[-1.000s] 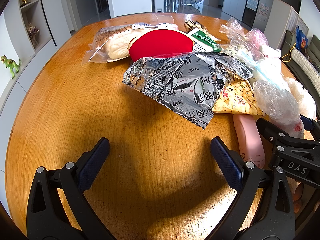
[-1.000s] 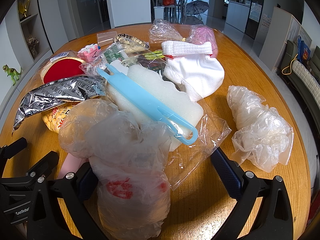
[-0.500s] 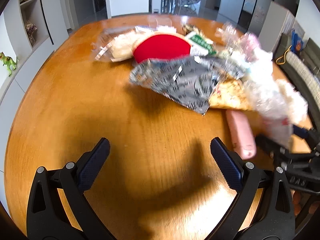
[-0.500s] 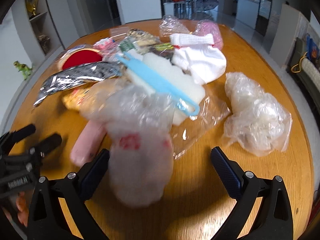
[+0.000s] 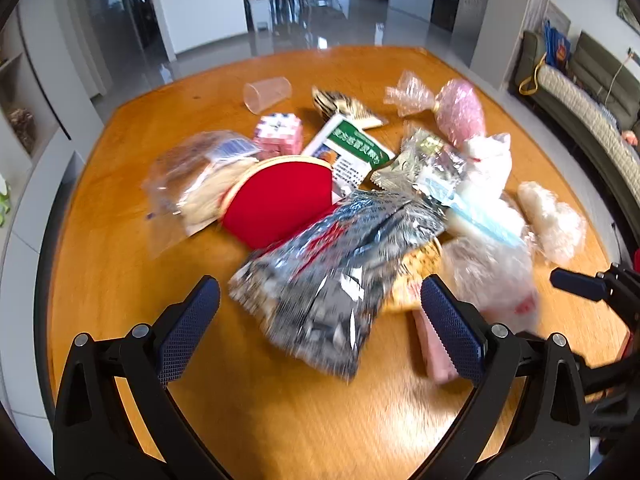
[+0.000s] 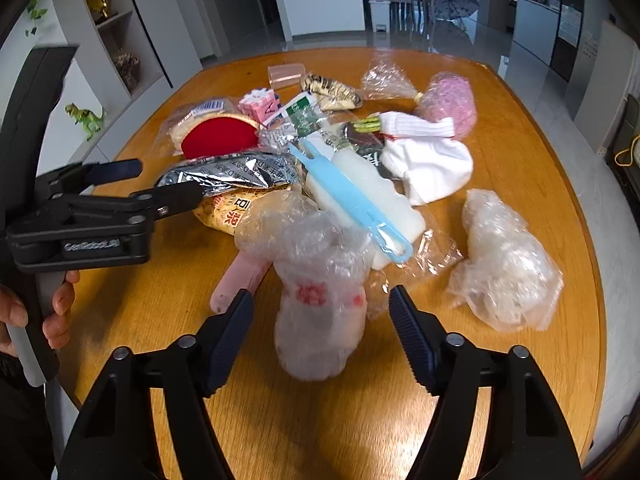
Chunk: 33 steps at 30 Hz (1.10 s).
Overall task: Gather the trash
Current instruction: 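Grasp the silver foil bag with the left gripper while the right grasps a clear plastic bag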
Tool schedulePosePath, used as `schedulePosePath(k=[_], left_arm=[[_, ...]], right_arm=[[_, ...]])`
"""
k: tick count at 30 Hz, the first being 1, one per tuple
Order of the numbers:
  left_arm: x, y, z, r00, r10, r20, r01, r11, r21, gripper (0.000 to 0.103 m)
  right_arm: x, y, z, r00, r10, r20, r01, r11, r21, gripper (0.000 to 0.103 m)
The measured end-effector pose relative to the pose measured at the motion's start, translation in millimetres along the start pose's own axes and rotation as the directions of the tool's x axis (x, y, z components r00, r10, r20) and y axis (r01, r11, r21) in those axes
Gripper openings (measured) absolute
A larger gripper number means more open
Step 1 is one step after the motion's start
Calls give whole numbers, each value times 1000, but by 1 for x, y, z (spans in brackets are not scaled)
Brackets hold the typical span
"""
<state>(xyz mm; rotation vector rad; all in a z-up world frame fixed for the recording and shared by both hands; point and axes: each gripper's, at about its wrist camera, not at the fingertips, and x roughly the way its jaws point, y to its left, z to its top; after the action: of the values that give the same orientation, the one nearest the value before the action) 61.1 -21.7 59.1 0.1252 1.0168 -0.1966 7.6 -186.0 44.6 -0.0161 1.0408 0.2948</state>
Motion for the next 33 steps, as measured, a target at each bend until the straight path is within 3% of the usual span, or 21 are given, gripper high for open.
schedulePosePath(k=[1, 3, 8, 10, 13, 19, 22, 27, 28, 33], left_arm=[[6, -2, 2, 1000, -2, -15, 2, 1000, 0, 97], [20, -3, 7, 999, 0, -44, 0, 1000, -3, 86], [30, 3, 7, 996, -78, -47, 76, 996, -47, 40], [25, 6, 5, 994, -103, -28, 101, 993, -64, 33], [9, 11, -2, 988, -153, 15, 154, 985, -84, 31], [-35, 18, -24, 986, -119, 118, 128, 989, -72, 31], [-41, 28, -32, 991, -53, 120, 65, 993, -97, 35], [-34, 45, -42, 992, -79, 97, 93, 983, -159, 38], [-33, 47, -45, 992, -80, 98, 95, 983, -159, 28], [-55, 30, -47, 983, -125, 136, 139, 985, -98, 21]], right_arm=[[8, 1, 3, 1000, -3, -18, 3, 1000, -6, 60], [20, 1, 4, 999, -1, -52, 1, 1000, -8, 47], [12, -7, -3, 999, 38, -16, -38, 999, 11, 41], [2, -9, -8, 999, 50, 4, -50, 999, 20, 41], [-16, -12, -17, 996, 78, 40, -79, 996, 35, 41], [-48, -19, -38, 992, 103, 79, -108, 992, 64, 42], [-54, -20, -46, 993, 93, 78, -99, 992, 73, 42], [-59, -15, -56, 994, 81, 80, -87, 994, 71, 42], [-59, -13, -55, 994, 77, 81, -82, 994, 66, 42], [-71, -14, -61, 991, 59, 118, -64, 997, 47, 42]])
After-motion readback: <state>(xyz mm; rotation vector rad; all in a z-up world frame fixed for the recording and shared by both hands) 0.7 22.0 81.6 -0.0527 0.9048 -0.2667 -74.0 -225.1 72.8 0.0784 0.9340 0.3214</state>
